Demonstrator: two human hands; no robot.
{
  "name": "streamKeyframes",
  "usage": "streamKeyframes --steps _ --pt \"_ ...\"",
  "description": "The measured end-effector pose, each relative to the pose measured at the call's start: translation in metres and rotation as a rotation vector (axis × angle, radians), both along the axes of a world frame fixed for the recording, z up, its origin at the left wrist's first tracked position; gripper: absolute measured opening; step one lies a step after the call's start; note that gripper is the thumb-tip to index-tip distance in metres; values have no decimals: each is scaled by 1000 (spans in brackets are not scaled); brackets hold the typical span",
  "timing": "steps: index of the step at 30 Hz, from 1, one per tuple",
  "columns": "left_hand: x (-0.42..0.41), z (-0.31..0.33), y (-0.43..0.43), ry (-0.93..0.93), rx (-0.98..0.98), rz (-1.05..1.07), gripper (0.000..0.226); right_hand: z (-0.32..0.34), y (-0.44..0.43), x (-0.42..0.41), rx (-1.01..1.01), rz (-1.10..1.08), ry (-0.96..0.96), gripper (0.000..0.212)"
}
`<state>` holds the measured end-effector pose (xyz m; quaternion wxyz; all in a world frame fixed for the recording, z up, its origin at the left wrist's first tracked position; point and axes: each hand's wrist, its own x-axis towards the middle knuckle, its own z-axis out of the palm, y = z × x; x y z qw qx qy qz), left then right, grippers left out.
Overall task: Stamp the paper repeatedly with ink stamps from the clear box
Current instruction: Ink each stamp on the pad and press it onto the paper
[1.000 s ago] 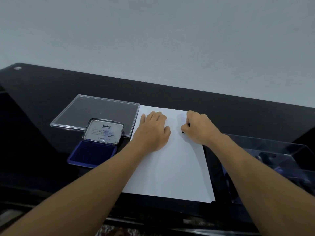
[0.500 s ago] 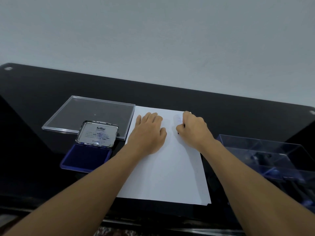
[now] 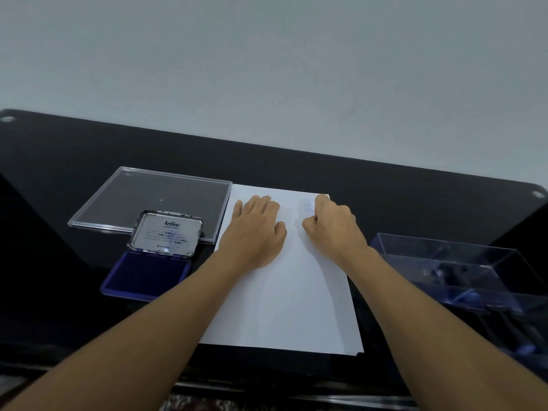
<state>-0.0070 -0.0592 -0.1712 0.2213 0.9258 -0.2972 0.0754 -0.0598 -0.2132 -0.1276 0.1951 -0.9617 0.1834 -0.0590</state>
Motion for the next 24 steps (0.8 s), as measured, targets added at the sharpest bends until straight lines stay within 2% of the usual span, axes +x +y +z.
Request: streamKeyframes --steps 10,14,21,24 --pt "0 1 0 19 -12 5 38 0 -3 8 1 -1 21 22" --pt "-1 1 0 15 -9 7 38 1 -2 8 12 -2 18 14" --pt "-2 2 0 17 -1 5 38 2 2 -3 -12 -14 14 29" --pt "-2 2 0 22 -1 5 38 2 1 1 -5 -15 12 26"
